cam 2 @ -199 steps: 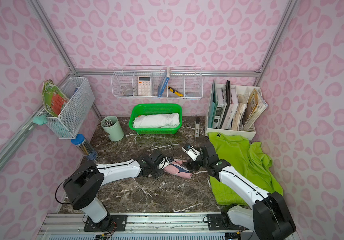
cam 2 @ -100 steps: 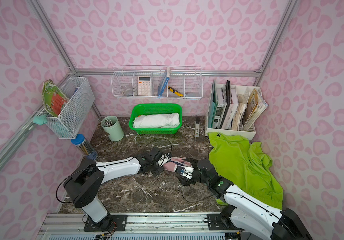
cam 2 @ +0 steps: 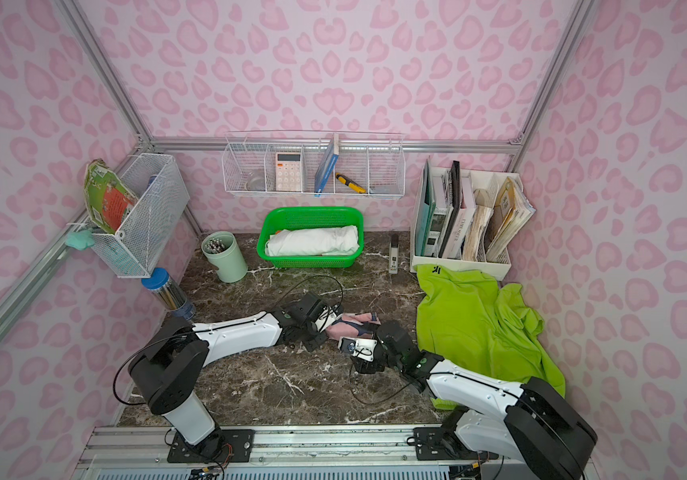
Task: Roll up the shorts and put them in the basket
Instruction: Pick up the shorts from the center of the board.
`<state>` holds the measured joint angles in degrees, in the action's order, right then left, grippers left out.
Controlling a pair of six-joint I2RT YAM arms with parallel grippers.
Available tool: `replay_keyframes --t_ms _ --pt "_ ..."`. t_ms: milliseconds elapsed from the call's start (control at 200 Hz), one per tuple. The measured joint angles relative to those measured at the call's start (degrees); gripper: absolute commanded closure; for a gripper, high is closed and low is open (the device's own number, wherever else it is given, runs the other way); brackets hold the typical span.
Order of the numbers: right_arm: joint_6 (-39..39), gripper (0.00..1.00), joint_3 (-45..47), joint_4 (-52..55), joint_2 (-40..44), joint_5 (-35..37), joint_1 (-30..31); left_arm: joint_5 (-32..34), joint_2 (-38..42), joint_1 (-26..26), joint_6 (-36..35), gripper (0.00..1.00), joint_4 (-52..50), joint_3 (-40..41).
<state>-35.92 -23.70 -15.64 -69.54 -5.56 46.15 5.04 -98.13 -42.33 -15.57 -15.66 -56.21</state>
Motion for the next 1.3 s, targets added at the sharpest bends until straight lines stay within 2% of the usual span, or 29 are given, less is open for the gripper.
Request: replay_keyframes --t_ms 110,410,685,795,1040,1105,1130,1240,1255,1270,1275,1300 --pt "-1.0 0.13 -1.2 -0.5 -4.5 0.4 -0.8 -0.1 0.0 0.0 0.0 1.00 -0.2 0.0" --pt "-2.9 0.14 -2.0 -4.0 -10.3 0.1 -5.6 -0.8 -0.4 0.2 0.0 1.00 -0.7 -0.6" --pt "-3.4 0.24 -2.8 -5.9 -15.6 -1.4 -6.5 -1.7 -1.0 0.8 -0.8 1.00 -1.7 -2.0" --pt "-4.0 0.35 -3.3 -7.1 -17.0 -1.7 -7.4 -2.1 -0.9 0.8 -0.8 1.00 -1.7 -2.0" --pt "-4.9 0.75 -5.4 -7.3 -19.8 -2.3 -8.7 -2.8 -0.2 0.9 -0.7 1.00 -1.6 -1.3" --pt "-5.3 0.86 -5.6 -7.1 -20.1 -2.5 -8.7 -2.8 -0.2 0.9 -0.4 0.80 -1.3 -1.1" --pt "-5.6 1.00 -5.6 -7.0 -20.2 -2.6 -8.7 -2.8 -0.1 0.9 -0.2 0.72 -1.2 -0.9" --pt "-6.3 1.00 -5.8 -6.3 -20.3 -2.6 -8.7 -2.8 1.1 0.9 0.4 0.38 -0.9 0.4" --pt "-6.3 1.00 -5.8 -6.3 -20.3 -2.5 -8.7 -2.8 1.3 0.9 0.5 0.29 -0.9 0.6" --pt "-6.3 1.00 -5.8 -6.3 -20.2 -2.4 -8.7 -2.8 1.5 0.9 0.6 0.08 -0.8 0.7" --pt "-6.3 1.00 -5.8 -6.2 -20.2 -2.4 -8.7 -2.8 1.6 0.9 0.6 0.05 -0.8 0.8" --pt "-6.3 1.00 -5.8 -6.1 -20.1 -2.4 -8.7 -2.8 1.9 0.9 0.6 0.01 -0.8 1.1"
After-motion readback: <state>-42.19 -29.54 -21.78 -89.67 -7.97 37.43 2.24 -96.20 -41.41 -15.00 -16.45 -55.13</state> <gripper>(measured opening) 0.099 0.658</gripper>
